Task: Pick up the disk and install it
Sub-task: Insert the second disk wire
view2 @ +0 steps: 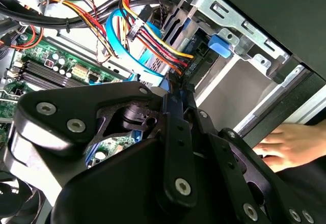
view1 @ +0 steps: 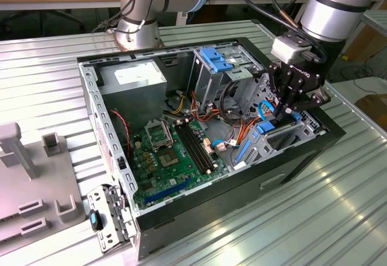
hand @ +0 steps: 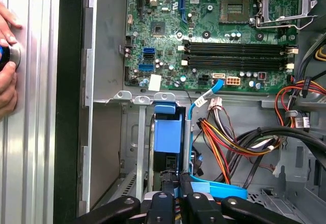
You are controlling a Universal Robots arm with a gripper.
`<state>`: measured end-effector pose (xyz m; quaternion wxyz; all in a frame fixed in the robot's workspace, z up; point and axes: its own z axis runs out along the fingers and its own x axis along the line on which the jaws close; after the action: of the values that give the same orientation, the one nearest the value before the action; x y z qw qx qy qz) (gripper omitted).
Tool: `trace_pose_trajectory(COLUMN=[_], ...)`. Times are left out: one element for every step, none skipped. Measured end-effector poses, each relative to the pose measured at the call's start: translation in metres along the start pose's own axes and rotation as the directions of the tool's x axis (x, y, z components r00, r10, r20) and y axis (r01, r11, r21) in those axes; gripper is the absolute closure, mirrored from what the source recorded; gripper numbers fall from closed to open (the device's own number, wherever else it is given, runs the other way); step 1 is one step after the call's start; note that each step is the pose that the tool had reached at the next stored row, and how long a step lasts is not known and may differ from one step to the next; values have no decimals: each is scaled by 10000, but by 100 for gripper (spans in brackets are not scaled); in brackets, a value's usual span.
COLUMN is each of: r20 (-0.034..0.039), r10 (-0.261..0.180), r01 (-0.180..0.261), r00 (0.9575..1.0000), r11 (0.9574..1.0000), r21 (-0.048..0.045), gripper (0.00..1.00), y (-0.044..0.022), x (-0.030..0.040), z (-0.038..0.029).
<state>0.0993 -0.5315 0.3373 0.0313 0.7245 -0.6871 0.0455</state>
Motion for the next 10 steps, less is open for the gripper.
trace_pose_trajectory(r20=[2,11,18,0,-2,-5,-8,-10,-10,-10], r10=[0,0,-1,0,0,0,-1,0,0,-1], r01=[0,0,1,0,0,0,1,0,0,1], r00=[10000,10000,10000,10000,10000,10000,10000,10000,10000,10000], r11=[10000,10000,10000,10000,10000,10000,10000,10000,10000,10000], r21=[1,2,3,0,0,0,0,0,-1,0], gripper=[84,84,84,84,84,84,84,84,84,84], y=[0,-1,-3,-5,-6,-7,-8,-8,-8,-9], x=[0,2,5,7,7,7,8,8,8,7], z=[-1,-17,-46,-62,-62,-63,-65,-65,-65,-65])
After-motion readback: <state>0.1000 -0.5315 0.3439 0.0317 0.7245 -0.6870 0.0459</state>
